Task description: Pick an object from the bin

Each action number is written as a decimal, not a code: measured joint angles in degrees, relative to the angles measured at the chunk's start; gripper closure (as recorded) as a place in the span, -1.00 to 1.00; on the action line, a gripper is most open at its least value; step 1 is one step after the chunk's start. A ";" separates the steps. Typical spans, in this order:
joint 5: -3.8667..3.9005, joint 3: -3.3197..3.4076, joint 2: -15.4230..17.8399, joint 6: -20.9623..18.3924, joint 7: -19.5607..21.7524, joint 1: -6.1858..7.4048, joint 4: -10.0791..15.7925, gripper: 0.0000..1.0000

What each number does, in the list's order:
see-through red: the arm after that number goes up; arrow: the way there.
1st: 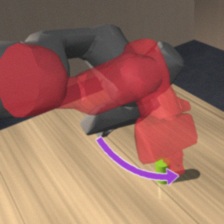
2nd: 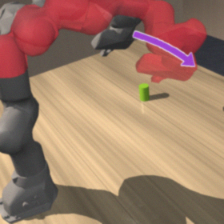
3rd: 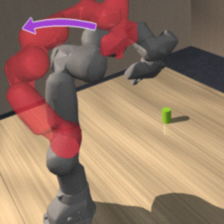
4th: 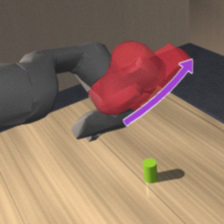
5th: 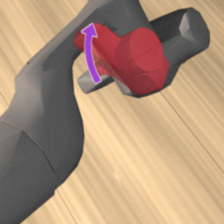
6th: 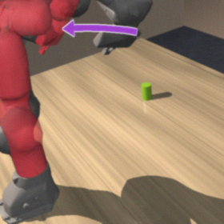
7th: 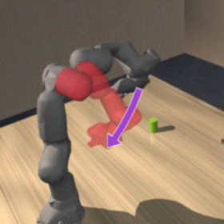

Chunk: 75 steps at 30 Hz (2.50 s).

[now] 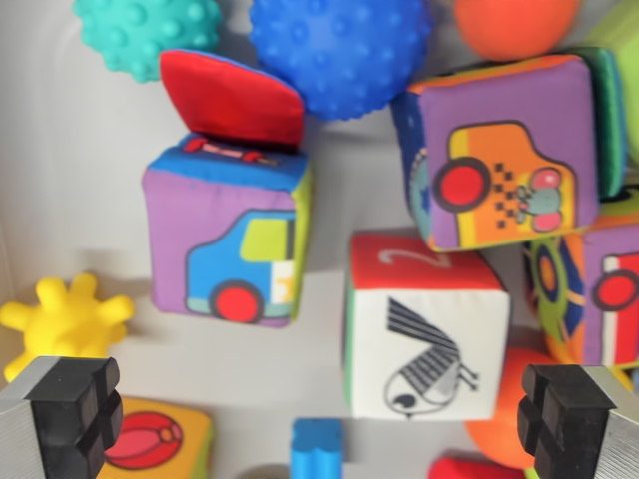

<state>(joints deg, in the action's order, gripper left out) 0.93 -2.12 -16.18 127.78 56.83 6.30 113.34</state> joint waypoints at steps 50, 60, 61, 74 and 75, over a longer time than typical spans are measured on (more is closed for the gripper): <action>0.31 0.35 -17.89 17.63 6.40 4.65 -1.92 -1.00; 0.32 0.63 -19.21 18.89 6.40 4.76 -2.36 -1.00; 0.32 0.64 -19.27 18.93 6.40 4.77 -2.38 -1.00; 0.32 0.63 -19.90 19.00 6.40 4.99 -2.36 1.00; 0.32 0.63 -19.90 19.00 6.40 4.99 -2.36 1.00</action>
<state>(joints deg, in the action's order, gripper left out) 1.25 -1.48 -36.08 146.78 63.23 11.29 110.97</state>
